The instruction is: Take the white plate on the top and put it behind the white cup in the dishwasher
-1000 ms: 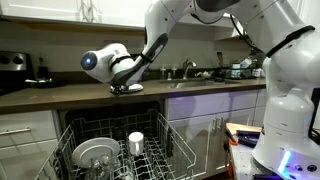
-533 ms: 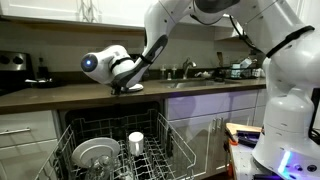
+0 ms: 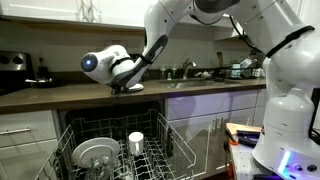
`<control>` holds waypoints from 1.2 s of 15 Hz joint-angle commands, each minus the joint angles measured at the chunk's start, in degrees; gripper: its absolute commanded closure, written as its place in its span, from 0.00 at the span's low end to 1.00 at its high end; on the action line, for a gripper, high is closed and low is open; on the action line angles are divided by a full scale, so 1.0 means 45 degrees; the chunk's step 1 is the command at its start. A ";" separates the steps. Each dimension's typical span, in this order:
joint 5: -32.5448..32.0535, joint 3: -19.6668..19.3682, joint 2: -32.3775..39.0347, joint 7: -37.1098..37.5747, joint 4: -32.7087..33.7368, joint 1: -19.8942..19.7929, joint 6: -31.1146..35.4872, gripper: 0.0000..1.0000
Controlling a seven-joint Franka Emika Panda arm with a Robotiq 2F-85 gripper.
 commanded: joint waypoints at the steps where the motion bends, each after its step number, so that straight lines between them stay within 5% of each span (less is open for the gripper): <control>1: -0.0408 -0.0070 0.0039 0.0179 0.0121 0.0015 0.0154 0.68; 2: -0.0402 -0.0070 0.0035 0.0177 0.0119 0.0013 0.0173 0.71; 7: -0.0427 -0.0088 0.0023 0.0265 0.0076 -0.0013 0.0254 0.51; 10: -0.0520 -0.0134 0.0021 0.0299 0.0004 -0.0032 0.0331 0.58; 14: -0.0862 -0.0206 0.0011 0.0337 -0.0108 -0.0078 0.0345 0.39; 18: -0.1062 -0.0227 0.0009 0.0404 -0.0140 -0.0130 0.0330 0.43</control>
